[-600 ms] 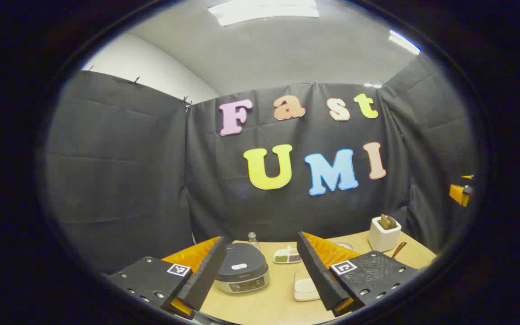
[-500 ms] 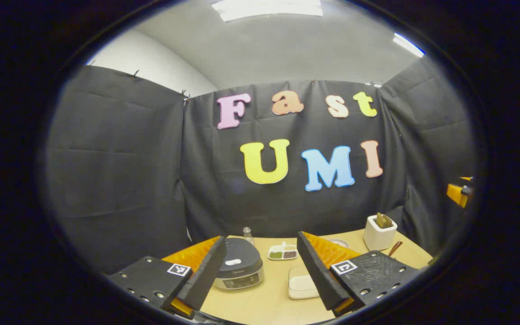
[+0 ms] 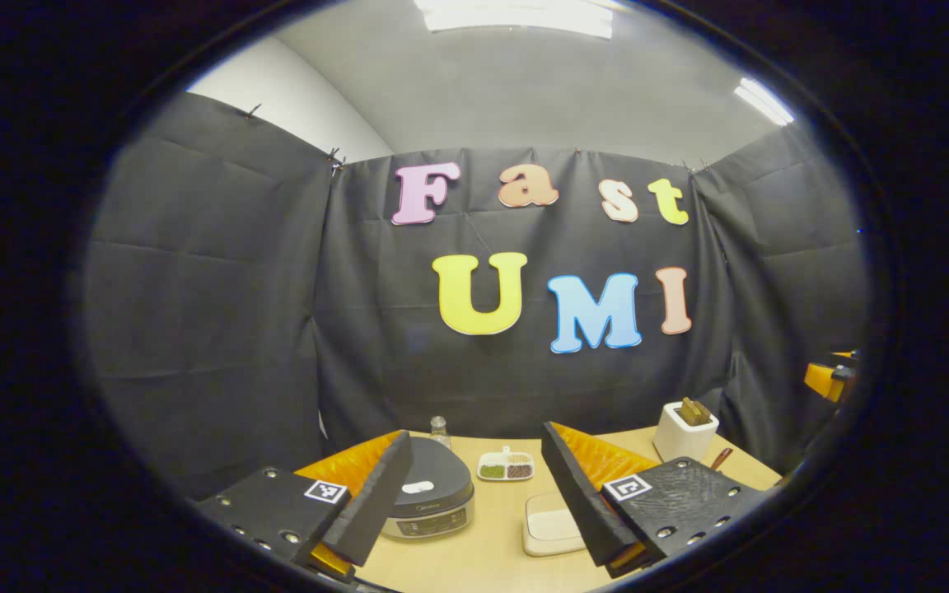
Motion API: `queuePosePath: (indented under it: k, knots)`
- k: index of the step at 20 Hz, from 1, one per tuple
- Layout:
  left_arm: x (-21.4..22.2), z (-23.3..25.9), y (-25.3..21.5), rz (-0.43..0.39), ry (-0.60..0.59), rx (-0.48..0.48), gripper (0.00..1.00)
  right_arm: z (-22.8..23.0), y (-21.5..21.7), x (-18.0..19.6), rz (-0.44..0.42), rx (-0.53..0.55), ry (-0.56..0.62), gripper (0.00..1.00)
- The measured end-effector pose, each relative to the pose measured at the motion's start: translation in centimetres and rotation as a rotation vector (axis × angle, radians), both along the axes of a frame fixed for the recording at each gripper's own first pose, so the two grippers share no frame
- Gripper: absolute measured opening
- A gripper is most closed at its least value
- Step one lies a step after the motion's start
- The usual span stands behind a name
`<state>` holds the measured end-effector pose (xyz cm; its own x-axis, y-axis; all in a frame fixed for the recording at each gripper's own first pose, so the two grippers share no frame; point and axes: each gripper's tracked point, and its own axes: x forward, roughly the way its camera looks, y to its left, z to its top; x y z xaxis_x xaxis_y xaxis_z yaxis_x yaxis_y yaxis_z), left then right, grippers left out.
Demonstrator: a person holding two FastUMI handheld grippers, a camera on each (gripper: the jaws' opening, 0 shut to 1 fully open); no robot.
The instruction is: Close the left gripper, press the button to open the rice cooker; take a wooden spoon from the chopstick holder with the right hand, scoop a spoonful of rice and pour it into the rice cooker, then put the wooden spoon back into the chopstick holder.
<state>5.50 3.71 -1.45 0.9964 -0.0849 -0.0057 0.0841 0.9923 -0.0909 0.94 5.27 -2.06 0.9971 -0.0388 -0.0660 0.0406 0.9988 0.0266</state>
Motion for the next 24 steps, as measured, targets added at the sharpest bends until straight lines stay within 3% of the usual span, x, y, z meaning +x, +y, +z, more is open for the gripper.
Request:
queuePosePath:
  k: [5, 6, 7, 8, 9, 11, 12, 19, 22, 23, 24]
  knots:
    - [1.5, -1.1, 0.5, -0.026, 0.022, -0.015, 0.98, -0.1, 1.6, 0.8, 0.003, -0.001, 0.008, 0.93]
    - [1.9, -1.2, 0.8, -0.027, 0.025, -0.015, 0.98, -0.1, 2.0, 1.0, 0.002, 0.001, 0.007, 0.98]
    - [2.2, -1.4, 1.1, -0.027, 0.028, -0.013, 0.98, -0.2, 2.3, 1.1, 0.001, 0.003, 0.007, 0.93]
    - [2.7, -1.5, 1.5, -0.025, 0.032, -0.012, 0.96, -0.3, 2.7, 1.2, 0.003, 0.006, 0.010, 0.98]
    - [3.1, -1.9, 1.9, -0.022, 0.038, -0.012, 0.98, -0.4, 3.1, 1.4, 0.004, 0.007, 0.012, 0.93]
    - [3.7, -2.2, 2.5, -0.022, 0.051, -0.019, 0.98, -0.7, 3.6, 1.7, 0.005, 0.006, 0.015, 0.93]
    - [4.1, -2.3, 2.9, -0.023, 0.055, -0.023, 0.98, -0.7, 3.9, 1.8, 0.005, 0.005, 0.015, 0.98]
    - [6.4, -3.2, 5.0, -0.034, 0.102, -0.030, 0.98, -2.2, 5.5, 2.3, -0.001, 0.007, 0.031, 0.98]
    - [8.2, -4.2, 6.5, -0.037, 0.133, -0.021, 0.72, -2.6, 5.7, 2.3, -0.011, 0.003, 0.041, 0.98]
    - [8.7, -4.4, 7.0, -0.034, 0.140, -0.020, 0.72, -2.6, 5.7, 2.2, -0.017, 0.000, 0.041, 0.98]
    - [9.4, -4.6, 7.9, -0.013, 0.149, -0.029, 0.60, -2.6, 5.7, 2.3, -0.023, -0.003, 0.041, 0.98]
